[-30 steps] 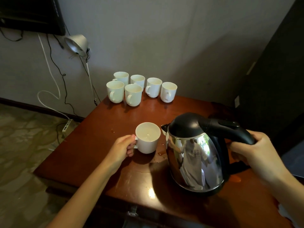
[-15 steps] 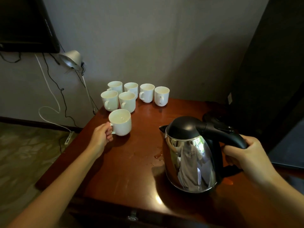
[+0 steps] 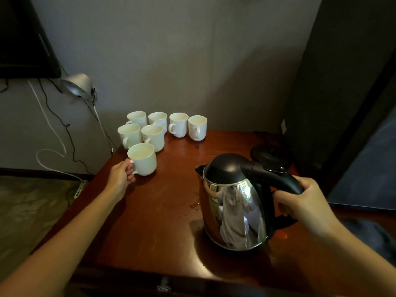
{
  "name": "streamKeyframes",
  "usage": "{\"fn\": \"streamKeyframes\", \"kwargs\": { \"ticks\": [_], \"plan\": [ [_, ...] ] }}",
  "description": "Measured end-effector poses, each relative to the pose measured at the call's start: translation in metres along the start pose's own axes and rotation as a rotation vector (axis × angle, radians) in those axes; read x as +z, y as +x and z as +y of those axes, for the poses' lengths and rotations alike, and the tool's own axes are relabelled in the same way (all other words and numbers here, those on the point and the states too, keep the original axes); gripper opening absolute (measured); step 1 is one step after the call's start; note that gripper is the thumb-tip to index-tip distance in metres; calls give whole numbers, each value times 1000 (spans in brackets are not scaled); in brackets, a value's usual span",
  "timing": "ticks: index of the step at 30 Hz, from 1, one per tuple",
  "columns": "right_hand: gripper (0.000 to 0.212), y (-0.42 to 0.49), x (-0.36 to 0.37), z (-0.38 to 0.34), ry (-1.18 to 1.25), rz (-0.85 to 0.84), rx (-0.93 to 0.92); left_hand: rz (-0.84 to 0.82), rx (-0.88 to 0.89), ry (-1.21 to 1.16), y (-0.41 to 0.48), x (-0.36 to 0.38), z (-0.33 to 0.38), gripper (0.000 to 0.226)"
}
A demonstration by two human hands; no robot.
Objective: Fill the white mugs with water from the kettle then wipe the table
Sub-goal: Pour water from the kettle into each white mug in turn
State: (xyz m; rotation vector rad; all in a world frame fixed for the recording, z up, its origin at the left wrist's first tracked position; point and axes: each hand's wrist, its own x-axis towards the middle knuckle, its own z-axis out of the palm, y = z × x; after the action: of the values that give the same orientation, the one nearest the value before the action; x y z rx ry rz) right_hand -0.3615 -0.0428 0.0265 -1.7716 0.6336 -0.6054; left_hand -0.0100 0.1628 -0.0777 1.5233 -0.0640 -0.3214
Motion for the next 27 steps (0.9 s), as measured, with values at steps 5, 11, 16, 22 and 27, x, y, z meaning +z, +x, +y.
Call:
{"fn": "streamKeyframes", "kwargs": {
  "ticks": [5,11,16,22,27],
  "plan": [
    [25,0,0,-2,-5,-9,0,6,-3,11,5,-3,-1,37],
    [21,0,0,-3,-9,-8,11,28,12,42,8,-12,-3,38],
    [23,-1,0,-4,-17,-19,18,37,56,204,14,-17,-1,36],
    [21,-3,-1,-5,-20,-25,19,225,174,874,23,-16,14,40],
    [21,-3,0,-6,-42,-41,14,305,407,1275,27,19,52,40]
  ]
}}
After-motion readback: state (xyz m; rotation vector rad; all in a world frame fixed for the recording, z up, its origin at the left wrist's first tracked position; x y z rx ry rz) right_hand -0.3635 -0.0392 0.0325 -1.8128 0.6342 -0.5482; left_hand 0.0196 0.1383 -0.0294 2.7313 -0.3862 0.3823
